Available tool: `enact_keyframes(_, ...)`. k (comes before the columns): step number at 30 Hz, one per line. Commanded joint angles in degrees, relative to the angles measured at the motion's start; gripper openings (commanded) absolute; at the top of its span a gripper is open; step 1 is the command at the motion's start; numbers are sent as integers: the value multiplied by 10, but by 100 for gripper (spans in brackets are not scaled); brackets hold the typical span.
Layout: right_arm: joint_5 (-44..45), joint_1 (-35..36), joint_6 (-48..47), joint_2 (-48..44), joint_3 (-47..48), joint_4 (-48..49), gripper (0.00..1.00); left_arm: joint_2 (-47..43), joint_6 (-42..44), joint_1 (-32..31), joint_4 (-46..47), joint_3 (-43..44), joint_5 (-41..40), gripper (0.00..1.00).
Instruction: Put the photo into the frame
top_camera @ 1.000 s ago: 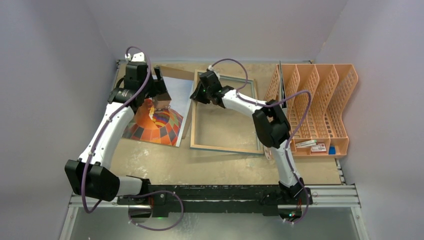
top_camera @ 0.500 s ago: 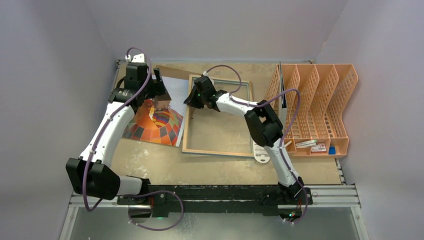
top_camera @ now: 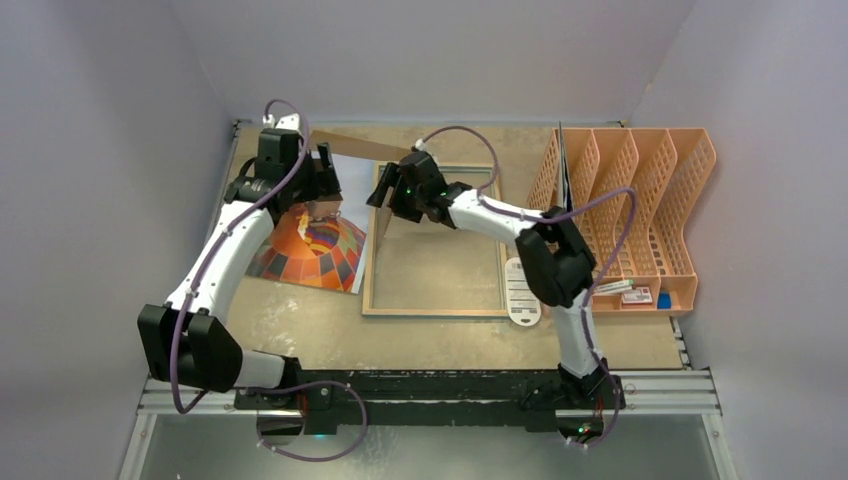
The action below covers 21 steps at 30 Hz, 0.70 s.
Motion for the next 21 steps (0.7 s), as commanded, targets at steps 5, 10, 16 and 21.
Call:
enact_keyframes(5,96,-1,-131,-189,-127,-3,69,17,-18,3,82,-62,128,81)
enact_keyframes(10,132,-3,-167,-246,-214,-55,67,39,-27,3,107,-100,100,75)
enact_keyframes(16,185,-7,-154,-305,-297,-135,67,89,-40,5,136,-123,60,66)
enact_keyframes(21,215,-30,-137,-349,-355,-152,71,132,-58,16,159,-133,42,62)
